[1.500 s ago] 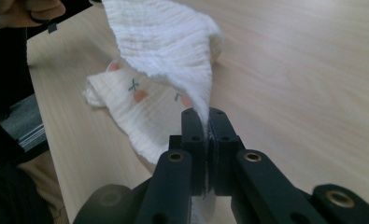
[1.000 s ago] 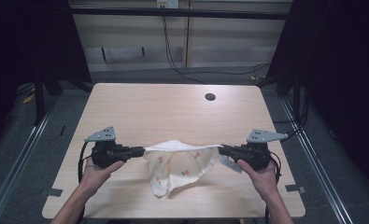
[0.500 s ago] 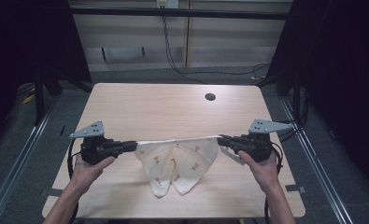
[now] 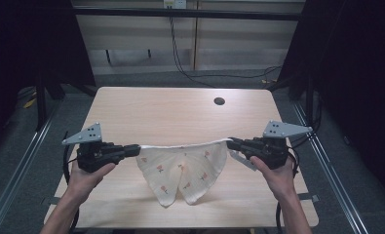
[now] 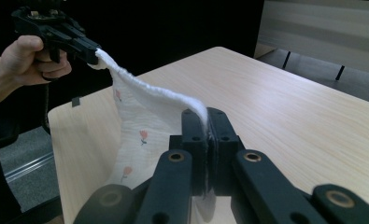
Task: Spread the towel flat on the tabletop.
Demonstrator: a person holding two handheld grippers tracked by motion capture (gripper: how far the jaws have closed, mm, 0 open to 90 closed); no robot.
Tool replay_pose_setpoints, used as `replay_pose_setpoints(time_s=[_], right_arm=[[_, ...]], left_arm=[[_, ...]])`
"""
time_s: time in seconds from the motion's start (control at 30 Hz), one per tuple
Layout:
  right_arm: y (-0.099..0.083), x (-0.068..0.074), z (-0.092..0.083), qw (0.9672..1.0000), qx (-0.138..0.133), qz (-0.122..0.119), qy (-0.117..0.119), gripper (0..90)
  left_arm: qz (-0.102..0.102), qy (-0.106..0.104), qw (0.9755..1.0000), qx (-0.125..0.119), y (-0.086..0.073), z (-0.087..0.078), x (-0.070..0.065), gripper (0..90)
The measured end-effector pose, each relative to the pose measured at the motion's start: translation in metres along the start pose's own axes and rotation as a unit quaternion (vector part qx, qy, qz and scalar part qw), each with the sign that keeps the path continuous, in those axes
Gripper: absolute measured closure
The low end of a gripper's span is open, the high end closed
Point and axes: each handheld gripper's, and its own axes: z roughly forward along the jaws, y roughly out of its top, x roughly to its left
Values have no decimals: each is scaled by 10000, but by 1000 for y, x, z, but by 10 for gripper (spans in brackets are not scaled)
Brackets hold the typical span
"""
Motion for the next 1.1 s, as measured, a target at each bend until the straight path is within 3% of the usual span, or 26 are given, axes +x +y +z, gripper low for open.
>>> replay_pose_setpoints(time_s=[0.1,0.23,0.33,0.47,0.53,0.63,0.67,0.7,0.8,0.83,0.93,1.03,1.07,1.1], right_arm=[[4,-1,-2,10000,-4,-11,6,874],[14,1,-5,9999,77,-95,3,875],[24,5,-8,9998,0,-48,195,875],[31,10,-12,9997,11,-149,185,875],[36,15,-17,9995,-18,-245,191,875],[43,28,-25,9989,-51,-403,244,875],[46,39,-30,9982,-84,-536,250,875],[46,39,-30,9982,-84,-536,250,875],[52,60,-45,9963,-162,-811,221,875],[52,60,-45,9963,-162,-811,221,875],[52,62,-48,9962,-143,-840,157,875],[41,50,-40,9977,-79,-662,105,875],[31,39,-33,9986,-67,-522,-4,875],[31,39,-33,9986,-67,-522,-4,875]], left_arm=[[69,83,9999,30,4,-5,-2,877],[162,88,9997,-136,14,-15,-6,878],[246,47,9995,-177,20,-22,-9,878],[408,106,9988,-229,26,-32,-18,879],[460,143,9979,-432,29,-40,-24,880],[482,141,9979,-411,31,-48,-32,881],[485,104,9980,-402,32,-50,-35,881],[530,166,9977,-384,33,-53,-39,881],[591,168,9970,-461,34,-62,-49,881],[614,191,9969,-461,35,-64,-51,881],[728,327,9964,-271,35,-58,-56,881],[707,343,9968,-108,31,-43,-49,881],[562,322,9979,-28,25,-30,-37,881],[562,322,9979,-28,25,-30,-37,881]])
